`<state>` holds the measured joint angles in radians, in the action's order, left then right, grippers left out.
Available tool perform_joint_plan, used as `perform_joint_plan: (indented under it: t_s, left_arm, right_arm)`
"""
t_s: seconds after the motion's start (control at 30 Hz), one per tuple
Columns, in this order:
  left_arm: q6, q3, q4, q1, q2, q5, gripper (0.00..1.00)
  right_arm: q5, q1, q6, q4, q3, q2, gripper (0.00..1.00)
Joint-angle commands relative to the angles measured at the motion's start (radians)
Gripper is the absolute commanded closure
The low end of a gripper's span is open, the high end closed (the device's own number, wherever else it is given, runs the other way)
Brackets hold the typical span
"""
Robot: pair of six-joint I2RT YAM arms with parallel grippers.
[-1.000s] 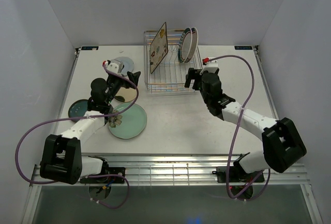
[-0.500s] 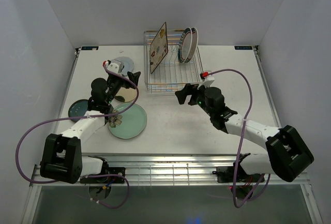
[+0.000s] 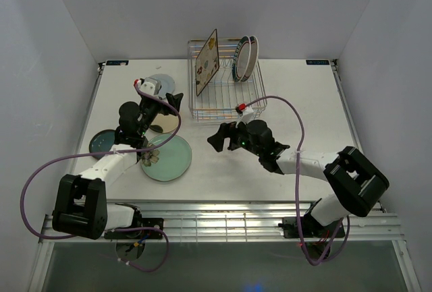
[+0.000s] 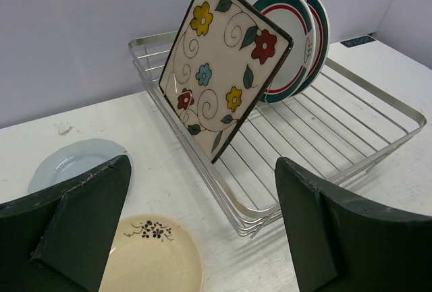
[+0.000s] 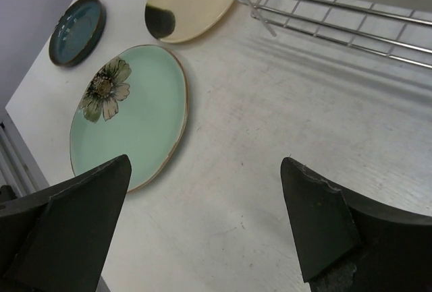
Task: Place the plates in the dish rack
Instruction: Pick up the plate at the center of the board.
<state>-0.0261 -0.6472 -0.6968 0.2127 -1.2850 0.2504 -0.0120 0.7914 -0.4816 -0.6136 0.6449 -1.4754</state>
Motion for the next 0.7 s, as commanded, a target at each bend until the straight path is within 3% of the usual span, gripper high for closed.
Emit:
perform_joint_plan:
  t_s: [0.0, 0.67]
  left_arm:
    - [-0.003, -0.005, -0.015, 0.005, 0.010, -0.005, 0.02]
    - [-0.006, 0.000, -0.017, 0.005, 0.024, -0.010, 0.02]
  right_arm:
    - [-0.040, 0.028, -0.031, -0.078, 0.058, -0.037, 0.03]
    - [-0.120, 0.101, -0.276, -0.282, 0.090, -0.304, 0.01]
